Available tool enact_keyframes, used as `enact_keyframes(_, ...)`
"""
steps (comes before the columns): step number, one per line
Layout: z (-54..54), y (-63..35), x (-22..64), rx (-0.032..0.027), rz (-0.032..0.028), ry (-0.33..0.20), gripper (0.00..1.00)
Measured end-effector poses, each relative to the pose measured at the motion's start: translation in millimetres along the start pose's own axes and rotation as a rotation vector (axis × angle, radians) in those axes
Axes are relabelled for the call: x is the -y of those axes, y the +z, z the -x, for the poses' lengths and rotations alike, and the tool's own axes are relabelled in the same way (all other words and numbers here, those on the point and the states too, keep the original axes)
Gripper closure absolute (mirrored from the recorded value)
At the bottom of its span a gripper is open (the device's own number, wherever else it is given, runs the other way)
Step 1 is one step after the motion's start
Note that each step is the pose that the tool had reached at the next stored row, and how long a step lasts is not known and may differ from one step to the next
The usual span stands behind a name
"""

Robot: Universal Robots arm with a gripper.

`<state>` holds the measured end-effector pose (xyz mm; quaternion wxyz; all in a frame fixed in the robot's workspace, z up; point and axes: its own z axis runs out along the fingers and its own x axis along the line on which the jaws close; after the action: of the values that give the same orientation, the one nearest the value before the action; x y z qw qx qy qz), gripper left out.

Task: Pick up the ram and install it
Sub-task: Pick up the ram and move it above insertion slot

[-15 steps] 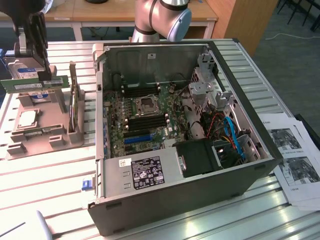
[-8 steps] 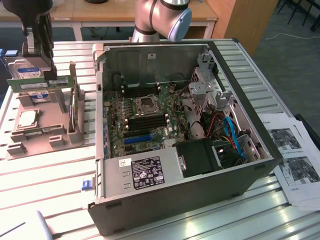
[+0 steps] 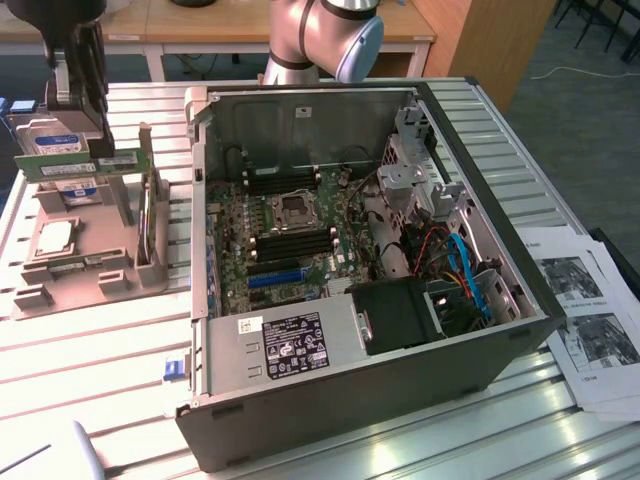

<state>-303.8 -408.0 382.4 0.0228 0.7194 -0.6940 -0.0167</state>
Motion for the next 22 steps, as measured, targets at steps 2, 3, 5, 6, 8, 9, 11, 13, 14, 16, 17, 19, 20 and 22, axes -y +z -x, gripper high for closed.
enact_keyframes(2, 0.0, -2.3, -0.1, -0.0001, 0.0001, 0.000, 0.89)
enact_keyframes(3, 0.0, -3.5, -0.2, -0.0001, 0.0000, 0.000, 0.89)
enact_keyframes(5, 0.0, -5.9, -0.3, -0.0001, 0.0001, 0.000, 0.89)
enact_keyframes(6, -0.1, -6.1, -0.4, 0.0000, -0.0001, 0.000, 0.89)
enact_keyframes(8, 0.0, -6.1, -0.4, 0.0001, -0.0001, 0.000, 0.89)
enact_keyframes(9, 0.0, -6.1, -0.3, 0.0000, -0.0001, 0.000, 0.89)
enact_keyframes(11, -0.1, -6.3, 0.4, -0.0003, 0.0002, 0.000, 0.89)
enact_keyframes(13, -0.2, -6.4, 2.7, -0.0002, 0.0001, 0.000, 0.89)
enact_keyframes(14, -0.2, -6.4, 4.1, -0.0001, 0.0002, 0.000, 0.89)
enact_keyframes(16, -0.3, -6.6, 7.3, -0.0002, 0.0004, 0.000, 0.89)
enact_keyframes(17, -0.4, -6.7, 8.9, -0.0001, 0.0004, 0.000, 0.89)
enact_keyframes(19, -0.5, -6.8, 12.3, 0.0000, 0.0005, 0.000, 0.89)
enact_keyframes(20, -0.6, -7.0, 14.1, -0.0001, 0.0006, 0.000, 0.89)
enact_keyframes(22, -0.7, -7.1, 17.8, -0.0001, 0.0007, 0.000, 0.89)
